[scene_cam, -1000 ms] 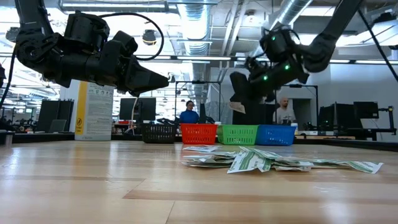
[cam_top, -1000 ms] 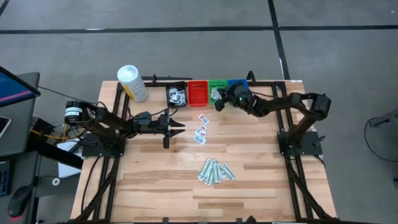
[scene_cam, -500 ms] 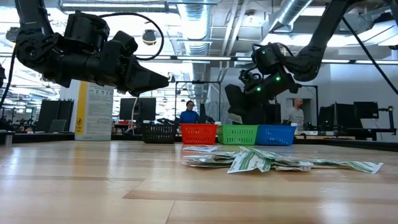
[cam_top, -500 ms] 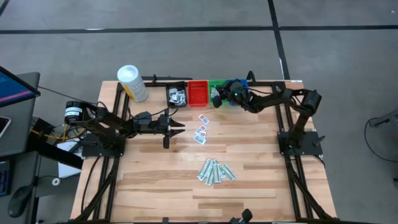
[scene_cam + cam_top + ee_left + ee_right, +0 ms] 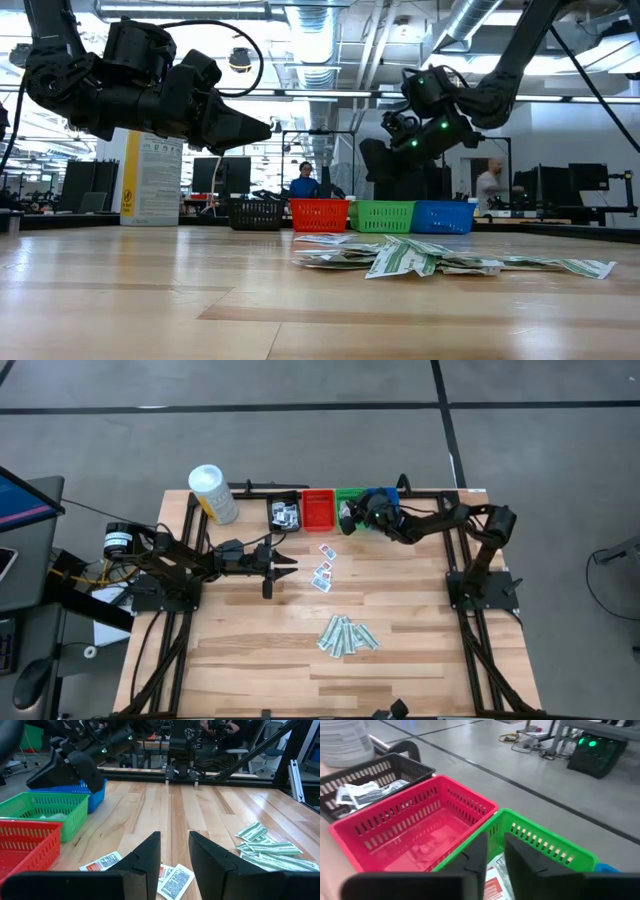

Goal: Pick & Place First Aid Supplies
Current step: Put the orange ointment pack into the green bin

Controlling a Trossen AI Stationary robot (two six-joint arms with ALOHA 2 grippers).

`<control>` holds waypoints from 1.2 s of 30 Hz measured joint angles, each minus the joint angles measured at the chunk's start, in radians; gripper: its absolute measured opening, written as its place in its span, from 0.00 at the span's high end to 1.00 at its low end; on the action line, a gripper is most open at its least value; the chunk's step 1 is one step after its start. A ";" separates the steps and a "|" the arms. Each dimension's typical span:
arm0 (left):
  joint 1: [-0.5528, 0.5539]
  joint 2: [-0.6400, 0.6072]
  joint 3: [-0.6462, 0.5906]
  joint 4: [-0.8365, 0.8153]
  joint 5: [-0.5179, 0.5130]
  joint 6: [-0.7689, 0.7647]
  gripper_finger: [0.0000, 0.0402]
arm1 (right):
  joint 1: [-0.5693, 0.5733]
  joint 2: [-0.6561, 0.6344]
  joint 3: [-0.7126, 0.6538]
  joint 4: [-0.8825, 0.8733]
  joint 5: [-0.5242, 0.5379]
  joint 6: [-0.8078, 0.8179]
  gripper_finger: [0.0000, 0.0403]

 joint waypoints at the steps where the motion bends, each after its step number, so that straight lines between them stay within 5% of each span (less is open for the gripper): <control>1: 0.000 0.000 0.000 0.000 0.000 0.000 0.75 | 0.004 0.000 0.000 0.000 0.018 0.000 0.84; 7: 0.000 0.000 0.000 0.000 0.000 0.000 0.75 | 0.028 0.000 0.000 0.012 0.036 -0.001 0.71; 14: 0.000 0.000 0.000 0.000 0.000 0.000 0.75 | 0.107 -0.001 0.000 0.056 -0.063 -0.107 0.69; 21: 0.000 0.000 0.000 0.000 0.000 0.000 0.75 | 0.215 -0.001 0.000 0.081 -0.205 -0.267 0.71; 31: 0.000 0.000 0.000 0.000 0.000 0.000 0.75 | 0.306 -0.001 0.000 -0.003 -0.502 -0.272 0.71; 36: 0.000 0.000 0.000 0.000 0.000 0.000 0.75 | 0.364 -0.001 0.000 -0.105 -0.547 -0.272 0.71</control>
